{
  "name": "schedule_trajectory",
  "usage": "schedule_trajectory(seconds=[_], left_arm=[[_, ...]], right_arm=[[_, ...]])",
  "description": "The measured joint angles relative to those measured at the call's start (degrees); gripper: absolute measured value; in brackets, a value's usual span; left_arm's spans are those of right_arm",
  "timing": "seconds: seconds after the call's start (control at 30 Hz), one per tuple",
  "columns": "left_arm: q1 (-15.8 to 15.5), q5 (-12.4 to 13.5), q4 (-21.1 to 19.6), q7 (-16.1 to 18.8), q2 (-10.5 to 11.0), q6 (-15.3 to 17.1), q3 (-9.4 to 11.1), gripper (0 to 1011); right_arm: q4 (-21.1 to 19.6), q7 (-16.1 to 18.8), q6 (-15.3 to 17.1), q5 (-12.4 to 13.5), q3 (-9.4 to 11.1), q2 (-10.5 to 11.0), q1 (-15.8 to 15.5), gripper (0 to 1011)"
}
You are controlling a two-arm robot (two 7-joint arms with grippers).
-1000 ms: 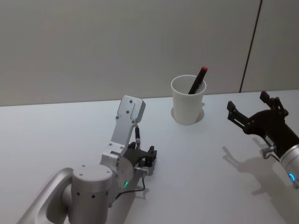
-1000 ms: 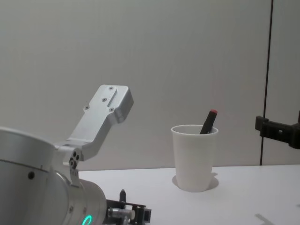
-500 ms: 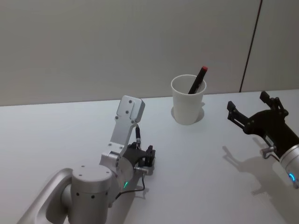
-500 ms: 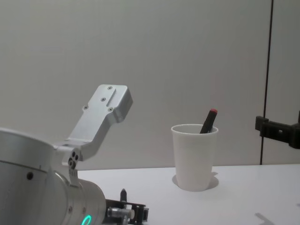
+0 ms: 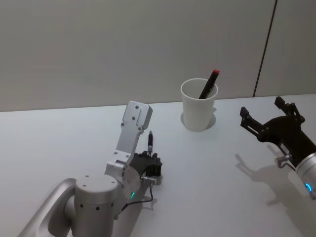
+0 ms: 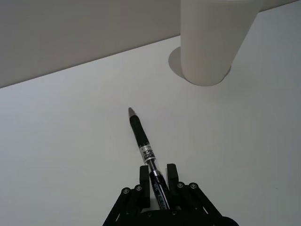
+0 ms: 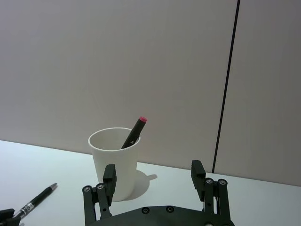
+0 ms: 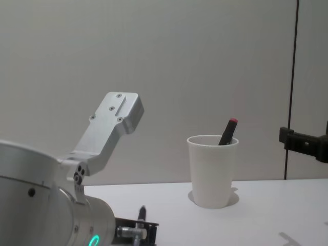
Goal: Place the pen into the pen holder.
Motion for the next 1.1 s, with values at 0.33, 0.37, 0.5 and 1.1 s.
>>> schedule_trajectory(seconds=[0.33, 0.37, 0.5, 1.1], left_arm=[[0.0, -0.1, 0.0, 0.0, 0.0, 0.0, 0.0, 138], [0.0, -0.1, 0.0, 0.0, 0.0, 0.0, -0.1, 138], [0.0, -0.1, 0.0, 0.0, 0.0, -0.1, -0.1, 138], [1.1, 1.5, -1.5, 0.4, 0.8, -5.6, -0.8, 138]], right_arm=[[0.0, 0.0, 0.0, 0.0, 0.0, 0.0, 0.0, 1001], [0.0, 0.0, 0.0, 0.0, 0.0, 0.0, 0.0, 1001], [0.0, 0.0, 0.0, 0.0, 0.0, 0.0, 0.0, 1001], [0.0, 0.0, 0.0, 0.0, 0.0, 0.0, 0.0, 1002]])
